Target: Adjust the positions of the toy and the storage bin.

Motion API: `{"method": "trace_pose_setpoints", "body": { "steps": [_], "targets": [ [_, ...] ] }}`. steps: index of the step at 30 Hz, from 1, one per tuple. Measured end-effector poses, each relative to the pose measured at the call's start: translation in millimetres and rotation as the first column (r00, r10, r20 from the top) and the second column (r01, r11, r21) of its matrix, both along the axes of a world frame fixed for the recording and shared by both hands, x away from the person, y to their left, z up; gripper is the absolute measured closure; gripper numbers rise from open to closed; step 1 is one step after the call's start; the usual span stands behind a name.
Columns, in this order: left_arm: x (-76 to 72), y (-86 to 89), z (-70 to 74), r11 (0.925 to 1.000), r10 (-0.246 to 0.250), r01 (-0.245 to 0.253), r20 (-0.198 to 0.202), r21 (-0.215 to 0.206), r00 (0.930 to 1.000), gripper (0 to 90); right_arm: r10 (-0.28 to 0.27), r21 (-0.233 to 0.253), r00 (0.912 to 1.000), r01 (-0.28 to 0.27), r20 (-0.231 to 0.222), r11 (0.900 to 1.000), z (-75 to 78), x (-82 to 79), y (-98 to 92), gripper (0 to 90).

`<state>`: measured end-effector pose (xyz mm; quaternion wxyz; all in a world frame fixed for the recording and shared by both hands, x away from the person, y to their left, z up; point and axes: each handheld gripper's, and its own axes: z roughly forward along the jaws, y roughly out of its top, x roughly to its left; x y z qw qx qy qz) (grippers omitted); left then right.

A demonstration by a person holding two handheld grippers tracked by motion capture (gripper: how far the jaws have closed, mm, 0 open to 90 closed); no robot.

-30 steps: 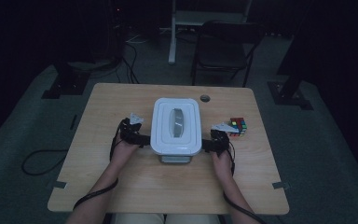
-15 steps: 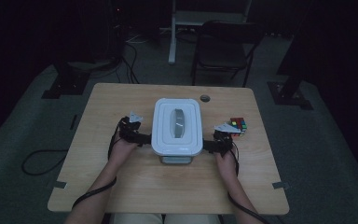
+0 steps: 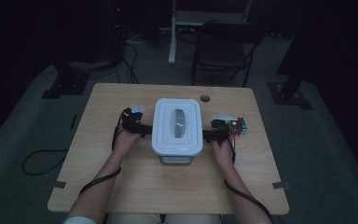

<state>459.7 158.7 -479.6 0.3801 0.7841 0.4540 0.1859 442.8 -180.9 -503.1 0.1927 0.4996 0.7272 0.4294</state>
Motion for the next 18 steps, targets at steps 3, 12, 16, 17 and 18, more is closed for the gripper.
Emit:
{"method": "trace_pose_setpoints", "body": {
  "steps": [3,12,16,17,18],
  "targets": [
    [0.6,-0.3,-0.6,0.9999,0.003,-0.003,0.002,-0.013,1.0,1.0,0.013,0.016,0.9994,-0.013,-0.032,1.0,-0.1,2.1,-1.0,14.5],
    [-5.7,-5.7,-0.3,0.9998,0.009,-0.009,-0.004,0.015,1.0,1.1,0.018,0.048,0.999,-0.016,-0.041,0.999,-1.6,-10.7,-3.4,16.1],
    [-10.8,-7.7,0.9,0.9995,-0.002,0.002,-0.006,0.031,1.0,1.1,0.031,0.047,0.9986,-0.03,-0.042,0.998,1.2,-20.6,-4.8,17.9],
    [-11.8,-7.8,0.8,0.9996,-0.002,0.003,-0.011,0.029,0.9999,1.1,0.031,0.047,0.9986,-0.03,-0.042,0.998,1.2,-20.6,-4.8,17.9],
    [-13.2,-8.3,0.9,0.9996,0.001,0.0,-0.016,0.027,0.9999,1.1,0.033,0.046,0.9986,-0.031,-0.041,0.998,1.6,-22.6,-5.0,17.9]
  ]
}}
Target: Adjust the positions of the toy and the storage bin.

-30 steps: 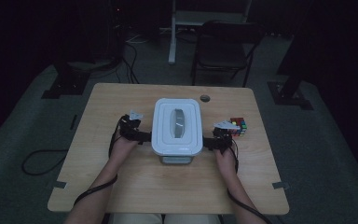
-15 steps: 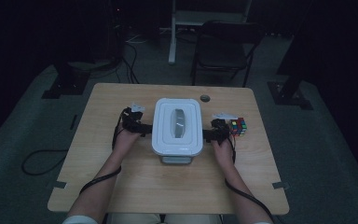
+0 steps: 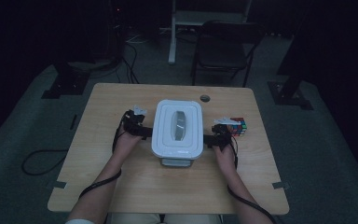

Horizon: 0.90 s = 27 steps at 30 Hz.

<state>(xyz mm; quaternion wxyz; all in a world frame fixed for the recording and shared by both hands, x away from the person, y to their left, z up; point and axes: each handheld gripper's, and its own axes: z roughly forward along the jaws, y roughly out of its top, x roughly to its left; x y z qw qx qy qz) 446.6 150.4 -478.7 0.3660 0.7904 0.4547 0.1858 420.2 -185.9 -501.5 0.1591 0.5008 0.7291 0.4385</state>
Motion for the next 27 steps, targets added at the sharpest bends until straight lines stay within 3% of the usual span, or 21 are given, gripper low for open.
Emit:
{"method": "trace_pose_setpoints", "body": {
  "steps": [7,20,27],
  "targets": [
    [-19.8,-1.2,-0.4,0.9995,-0.02,0.02,-0.004,0.023,0.9998,1.2,-0.005,-0.003,1.0,0.005,0.008,1.0,1.1,-16.9,-0.5,18.3],
    [-57.3,0.6,0.3,0.9985,-0.03,0.03,-0.007,0.046,0.9995,1.2,0.033,-0.001,0.9993,-0.033,0.017,0.999,3.9,-48.7,1.0,18.6],
    [-74.4,-8.4,4.0,0.9946,-0.046,0.045,0.009,0.093,0.9989,4.3,0.028,-0.011,0.9992,-0.027,0.029,1.0,5.8,-66.4,-3.8,18.6]
  ]
}}
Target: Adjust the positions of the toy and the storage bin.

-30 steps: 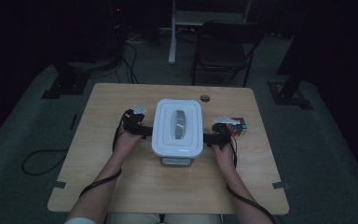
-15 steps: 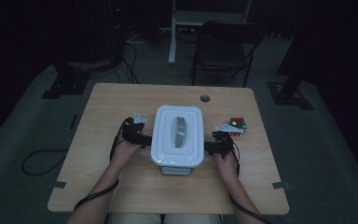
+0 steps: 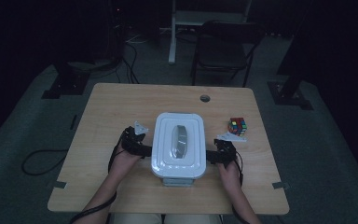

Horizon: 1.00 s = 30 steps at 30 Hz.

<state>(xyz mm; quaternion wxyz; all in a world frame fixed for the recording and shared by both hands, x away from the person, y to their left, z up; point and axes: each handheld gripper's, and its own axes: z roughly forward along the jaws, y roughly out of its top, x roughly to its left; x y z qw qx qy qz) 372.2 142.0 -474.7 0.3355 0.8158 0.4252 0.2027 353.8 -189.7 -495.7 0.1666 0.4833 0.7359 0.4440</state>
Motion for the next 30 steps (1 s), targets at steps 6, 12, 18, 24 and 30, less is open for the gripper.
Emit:
{"method": "trace_pose_setpoints", "body": {
  "steps": [6,12,18,24,30],
  "targets": [
    [-9.5,-3.7,0.9,0.9999,-0.013,0.013,0.0,0.01,0.9999,4.3,0.009,0.02,1.0,-0.009,0.002,1.0,0.2,-10.5,-4.9,18.6],
    [-24.0,-1.0,-0.9,0.9995,-0.029,0.029,-0.009,-0.01,0.9995,4.3,0.012,0.035,0.9999,-0.012,-0.002,0.999,-1.1,-21.5,-6.8,18.6],
    [-36.3,3.2,-3.0,0.9984,-0.045,0.045,-0.013,-0.034,0.9989,4.1,0.019,0.035,0.9998,-0.019,0.001,0.999,-1.4,-31.3,-6.8,18.5],
    [-43.4,6.0,-6.5,0.9944,-0.064,0.062,-0.022,-0.086,0.9977,4.1,0.017,0.018,0.9998,-0.017,-0.005,1.0,0.8,-38.0,-7.2,18.5],
    [-42.3,11.7,-12.2,0.9875,-0.1,0.097,-0.018,-0.125,0.9949,2.8,-0.008,0.028,0.9998,0.008,0.016,1.0,-2.3,-42.3,-14.0,12.6]
  ]
}}
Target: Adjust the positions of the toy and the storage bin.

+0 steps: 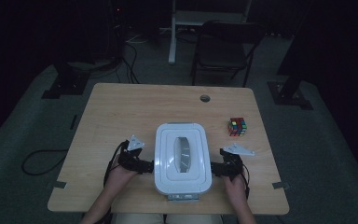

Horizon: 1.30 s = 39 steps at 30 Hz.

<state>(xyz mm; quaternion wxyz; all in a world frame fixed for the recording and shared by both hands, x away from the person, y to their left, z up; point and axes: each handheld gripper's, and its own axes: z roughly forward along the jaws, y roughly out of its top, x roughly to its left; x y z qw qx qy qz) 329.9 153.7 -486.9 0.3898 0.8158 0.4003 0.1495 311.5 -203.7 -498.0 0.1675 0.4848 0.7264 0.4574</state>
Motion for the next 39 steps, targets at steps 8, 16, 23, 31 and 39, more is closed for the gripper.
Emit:
{"method": "trace_pose_setpoints", "body": {
  "steps": [8,16,23,31,39],
  "targets": [
    [4.8,12.3,-10.6,0.9992,-0.031,0.031,-0.005,-0.027,0.9995,2.8,-0.094,-0.01,0.9934,0.095,0.066,0.995,6.4,6.1,-26.1,12.7],
    [6.8,34.1,-18.7,0.9998,-0.019,0.019,-0.054,-0.002,0.9984,1.6,-0.185,-0.043,0.9819,0.187,0.041,0.982,9.9,32.9,-62.3,11.7],
    [1.2,57.3,-18.4,0.9997,0.022,-0.022,-0.069,0.01,0.9974,0.3,-0.229,-0.059,0.9731,0.23,0.025,0.971,7.1,63.6,-78.7,11.7],
    [-8.2,79.0,-23.1,0.9985,0.052,-0.051,-0.055,0.021,0.9971,0.3,-0.276,-0.065,0.9611,0.276,0.007,0.959,4.5,92.6,-94.7,11.8],
    [-11.2,92.7,-28.6,0.9951,0.09,-0.088,-0.025,0.043,0.9957,0.4,-0.257,-0.101,0.9656,0.252,-0.041,0.962,-4.0,119.5,-92.8,13.5]
  ]
}}
